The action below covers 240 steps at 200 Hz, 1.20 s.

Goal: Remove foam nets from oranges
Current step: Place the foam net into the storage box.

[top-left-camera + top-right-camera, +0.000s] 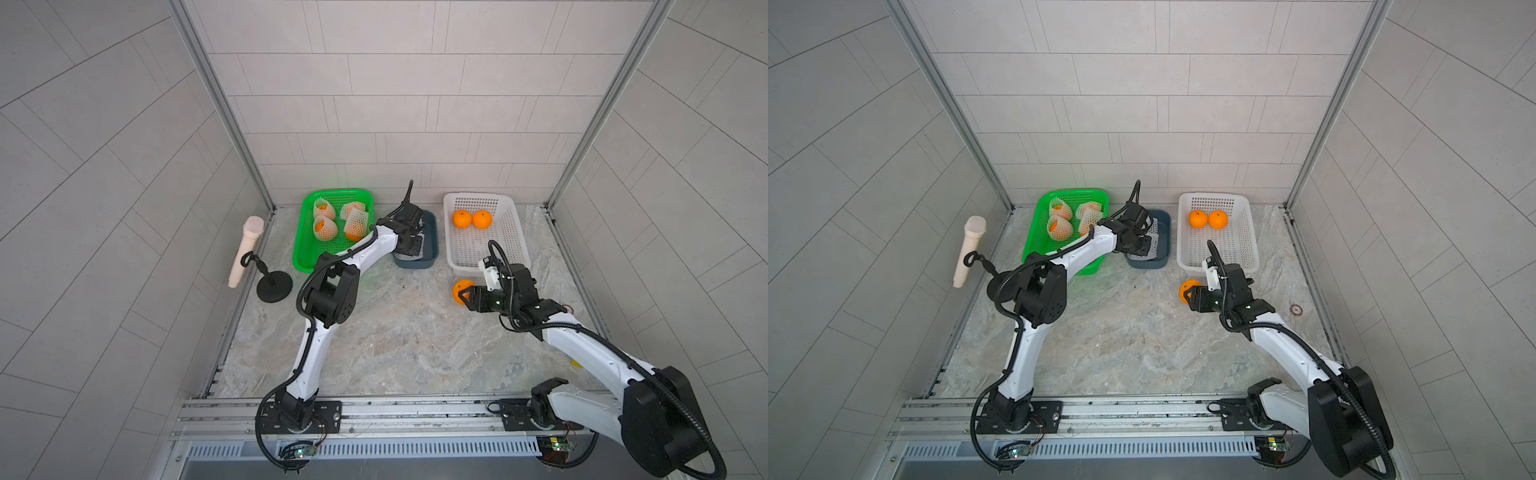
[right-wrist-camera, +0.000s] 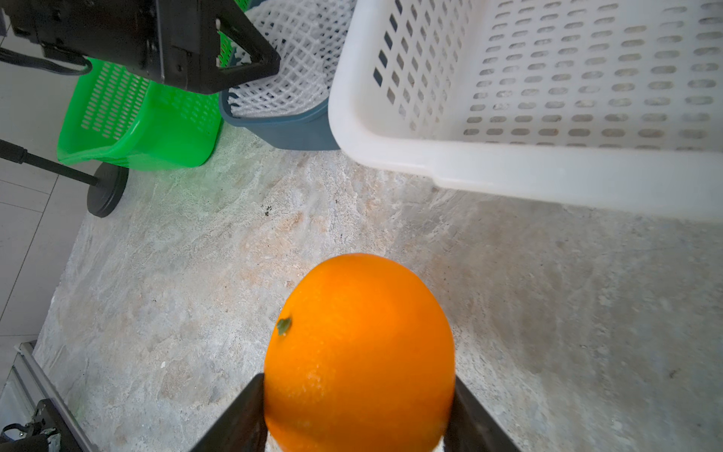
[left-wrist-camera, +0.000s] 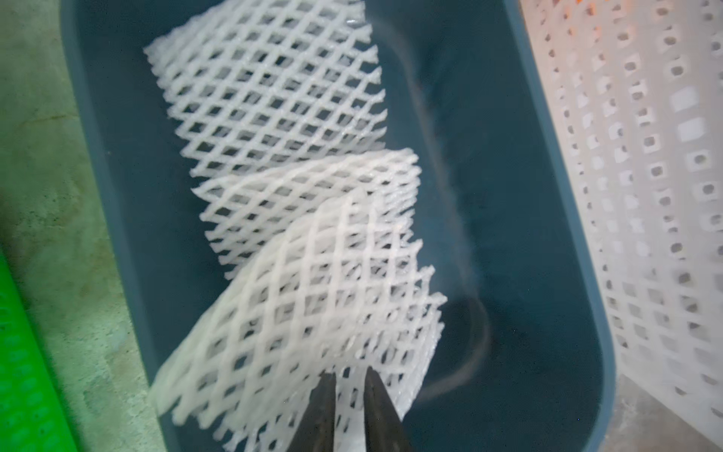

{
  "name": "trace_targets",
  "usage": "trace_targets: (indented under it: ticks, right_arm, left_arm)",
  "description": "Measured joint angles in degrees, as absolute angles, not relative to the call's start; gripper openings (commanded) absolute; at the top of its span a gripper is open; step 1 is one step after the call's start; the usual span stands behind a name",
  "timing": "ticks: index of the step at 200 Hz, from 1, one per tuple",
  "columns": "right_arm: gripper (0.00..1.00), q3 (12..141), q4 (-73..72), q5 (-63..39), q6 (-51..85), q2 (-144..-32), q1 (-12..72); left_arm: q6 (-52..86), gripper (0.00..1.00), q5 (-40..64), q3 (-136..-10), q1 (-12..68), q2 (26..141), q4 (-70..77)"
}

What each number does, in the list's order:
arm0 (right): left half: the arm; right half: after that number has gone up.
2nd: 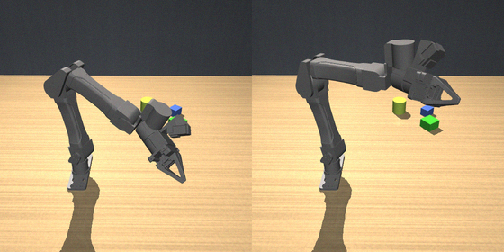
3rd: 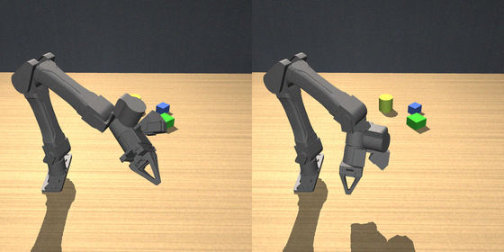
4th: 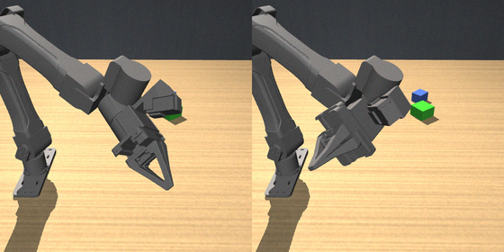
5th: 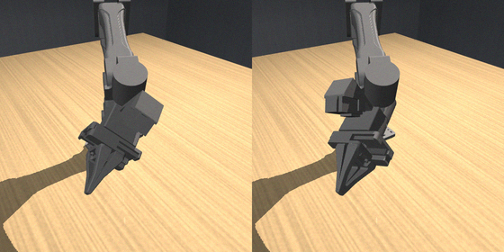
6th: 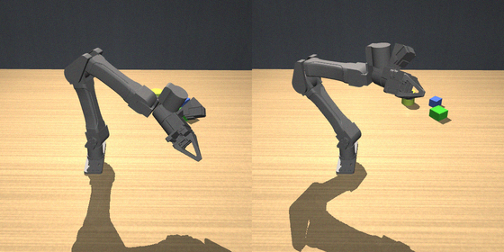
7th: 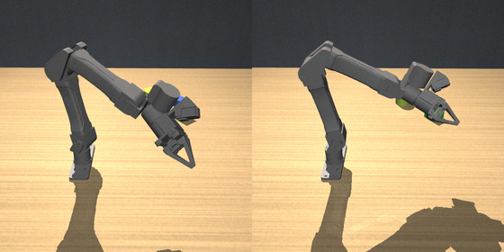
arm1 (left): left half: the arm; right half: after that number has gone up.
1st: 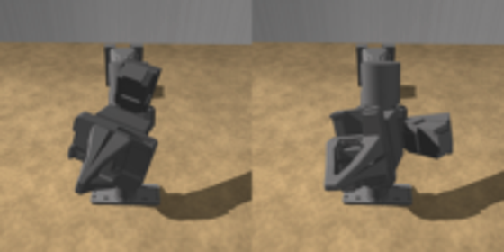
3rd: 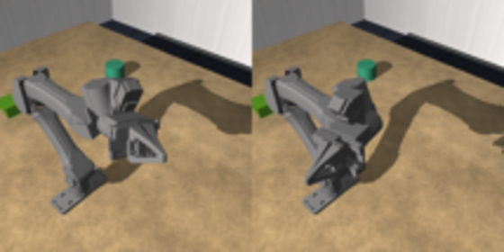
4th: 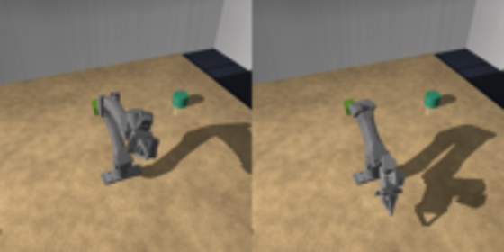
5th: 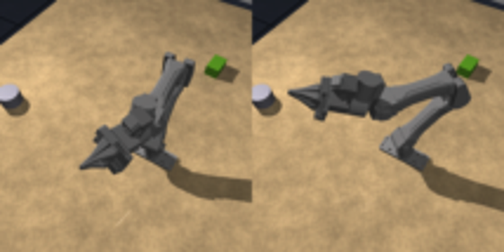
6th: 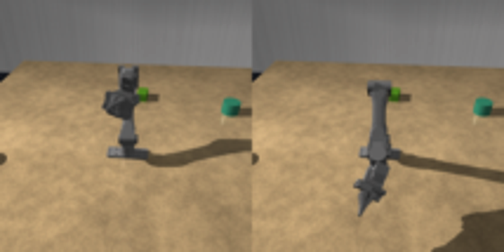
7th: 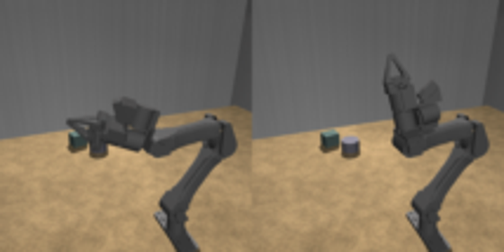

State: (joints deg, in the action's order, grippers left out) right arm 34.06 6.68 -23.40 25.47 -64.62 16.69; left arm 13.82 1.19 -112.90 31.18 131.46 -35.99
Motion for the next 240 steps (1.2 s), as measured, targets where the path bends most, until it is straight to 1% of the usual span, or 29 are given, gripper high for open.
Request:
trace_targets:
  ticks: [66, 140, 186, 240]
  right_arm:
    - [0.66, 34.1, 6.7, -23.4, 25.5, -64.6, 16.5]
    - [0.66, 34.0, 6.7, -23.4, 25.5, -64.6, 16.5]
    - [0.66, 34.1, 6.7, -23.4, 25.5, -64.6, 16.5]
    - [0.66, 34.0, 6.7, -23.4, 25.5, -64.6, 16.5]
  left_arm:
    - [13.4, 0.18, 0.6, -116.0, 30.5, 135.4, -36.7]
    - [13.4, 0.18, 0.3, -116.7, 30.5, 138.2, -36.4]
    - [13.4, 0.18, 0.4, -116.9, 30.5, 138.2, -36.5]
    - [13.5, 0.22, 0.3, -116.9, 31.1, 135.6, -36.8]
